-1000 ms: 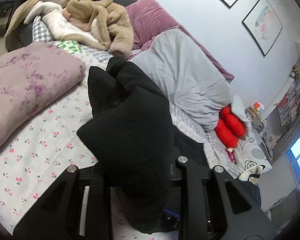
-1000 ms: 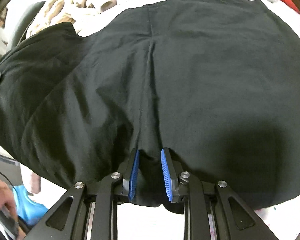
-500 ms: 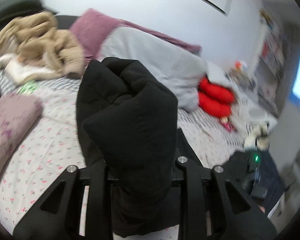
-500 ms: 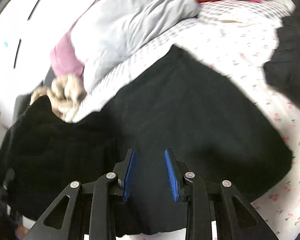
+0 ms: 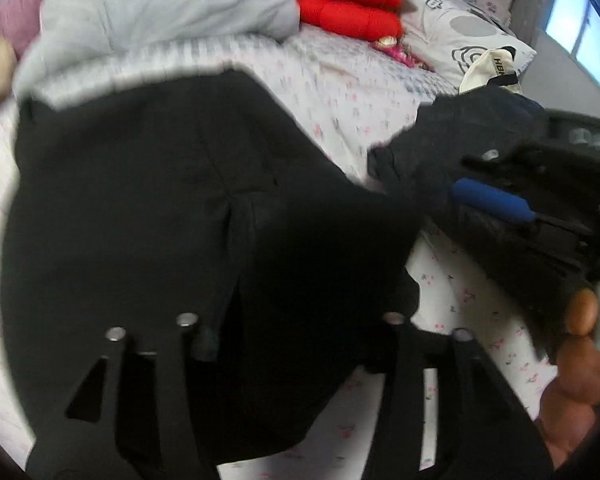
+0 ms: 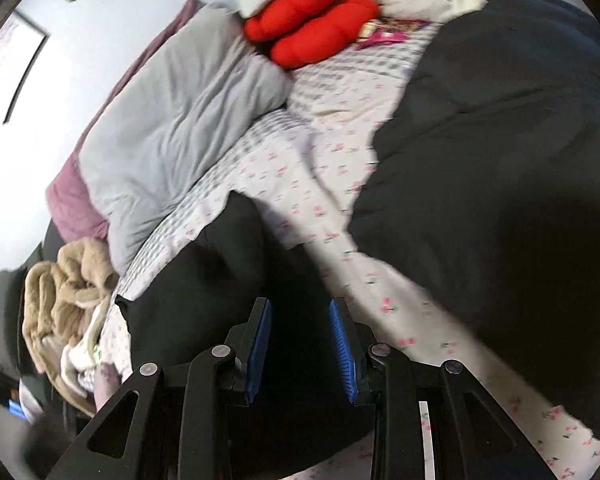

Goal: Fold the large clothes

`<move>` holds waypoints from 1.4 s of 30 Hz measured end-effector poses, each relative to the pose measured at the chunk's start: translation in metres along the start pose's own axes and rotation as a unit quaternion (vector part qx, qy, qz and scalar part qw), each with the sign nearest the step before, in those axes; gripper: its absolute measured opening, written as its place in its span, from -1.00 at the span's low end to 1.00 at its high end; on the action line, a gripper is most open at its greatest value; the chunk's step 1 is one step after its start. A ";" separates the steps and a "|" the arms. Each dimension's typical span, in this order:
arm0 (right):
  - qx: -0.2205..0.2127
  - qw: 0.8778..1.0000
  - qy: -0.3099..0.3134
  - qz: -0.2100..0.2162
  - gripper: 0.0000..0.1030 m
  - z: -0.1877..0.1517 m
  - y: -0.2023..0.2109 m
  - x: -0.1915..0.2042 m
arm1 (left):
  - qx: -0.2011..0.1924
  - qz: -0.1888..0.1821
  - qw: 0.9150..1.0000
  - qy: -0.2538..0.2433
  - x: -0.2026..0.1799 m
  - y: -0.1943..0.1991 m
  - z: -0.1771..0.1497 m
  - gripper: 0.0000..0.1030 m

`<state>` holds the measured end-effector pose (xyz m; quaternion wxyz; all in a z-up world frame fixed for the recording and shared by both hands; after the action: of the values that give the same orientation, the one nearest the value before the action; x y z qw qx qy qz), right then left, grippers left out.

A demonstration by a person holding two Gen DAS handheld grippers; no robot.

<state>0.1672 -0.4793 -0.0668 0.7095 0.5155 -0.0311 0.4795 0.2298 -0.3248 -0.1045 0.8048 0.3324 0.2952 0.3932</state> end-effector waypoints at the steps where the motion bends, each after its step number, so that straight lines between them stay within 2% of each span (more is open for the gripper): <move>1: 0.003 1.000 0.000 0.002 -0.37 0.000 -0.001 0.000 | -0.005 -0.013 1.000 0.008 0.000 0.003 -0.001 0.21; 4: 0.003 1.000 0.006 0.002 -0.32 0.004 -0.003 -0.003 | 0.000 -0.089 0.994 0.056 0.005 0.028 0.000 0.34; 6: -0.005 1.000 0.004 0.008 -0.26 0.006 0.002 -0.002 | -0.001 -0.136 0.987 0.087 0.008 0.051 0.001 0.36; 7: -0.007 1.000 0.005 0.012 -0.25 0.005 0.005 0.001 | -0.008 -0.171 0.980 0.103 0.013 0.070 0.001 0.40; 9: -0.005 0.999 0.016 0.027 -0.22 0.003 0.004 0.010 | -0.025 -0.213 0.969 0.123 0.023 0.106 0.000 0.47; 10: -0.002 0.999 0.028 0.032 -0.21 0.001 0.003 0.017 | -0.039 -0.221 0.967 0.125 0.030 0.122 -0.001 0.54; 12: 0.008 0.997 0.065 0.032 -0.14 -0.007 -0.002 0.033 | -0.077 -0.205 0.968 0.120 0.052 0.151 -0.004 0.62; 15: 0.051 0.990 0.130 0.018 0.14 -0.030 -0.021 0.055 | -0.091 -0.136 0.977 0.136 0.098 0.156 -0.014 0.63; 17: 0.095 0.980 0.173 -0.003 0.16 -0.052 -0.043 0.066 | -0.065 -0.102 0.975 0.187 0.135 0.140 -0.031 0.63; 18: 0.106 0.976 0.189 -0.020 0.26 -0.060 -0.050 0.068 | -0.044 -0.094 0.971 0.215 0.150 0.130 -0.041 0.63; 19: 0.115 0.969 0.213 -0.044 0.28 -0.070 -0.058 0.069 | -0.026 -0.093 0.967 0.236 0.161 0.120 -0.050 0.62; 21: 0.127 0.955 0.262 -0.061 0.21 -0.087 -0.067 0.075 | -0.009 -0.081 0.961 0.264 0.179 0.109 -0.064 0.61; 22: 0.125 0.950 0.281 -0.061 0.10 -0.092 -0.067 0.079 | -0.014 -0.072 0.962 0.264 0.182 0.106 -0.064 0.60; 23: 0.121 0.947 0.294 -0.055 -0.17 -0.095 -0.065 0.083 | -0.013 -0.067 0.963 0.261 0.182 0.107 -0.068 0.56; 24: 0.116 0.947 0.296 -0.048 -0.32 -0.095 -0.062 0.085 | -0.010 -0.066 0.963 0.260 0.185 0.105 -0.067 0.54; 27: 0.084 0.956 0.280 -0.026 -0.49 -0.084 -0.048 0.090 | -0.008 -0.064 0.962 0.265 0.189 0.103 -0.068 0.47; 30: 0.017 0.967 0.254 -0.001 -0.54 -0.062 -0.013 0.101 | -0.010 -0.055 0.962 0.268 0.193 0.099 -0.067 0.46; 33: -0.028 0.969 0.245 0.000 -0.55 -0.051 0.013 0.105 | -0.008 -0.052 0.963 0.265 0.197 0.093 -0.067 0.46; 35: -0.018 0.971 0.237 0.005 -0.55 -0.051 0.010 0.099 | -0.005 -0.046 0.963 0.264 0.196 0.089 -0.066 0.46; 36: 0.002 0.975 0.221 0.005 -0.55 -0.052 -0.001 0.088 | -0.005 -0.044 0.964 0.262 0.195 0.087 -0.066 0.46; 40: 0.079 0.981 0.170 -0.039 -0.55 -0.059 -0.054 0.040 | 0.007 -0.054 0.963 0.264 0.192 0.076 -0.067 0.47; 42: 0.087 0.983 0.159 -0.029 -0.54 -0.057 -0.059 0.032 | 0.004 -0.045 0.965 0.258 0.191 0.075 -0.069 0.48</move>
<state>0.2010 -0.4154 -0.1179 0.6716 0.4934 0.1388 0.5350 0.2449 -0.1105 -0.1290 0.7170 0.2090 0.5090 0.4280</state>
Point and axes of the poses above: each gripper's, at about its wrist camera, not at the fingertips, and y roughly against the way its jaws point, x to its left, z to its top, the point moved 5 cm from there along -y, roughly the way its jaws point, and after that the axes turned 3 degrees about -x, right-handed, at the moved point
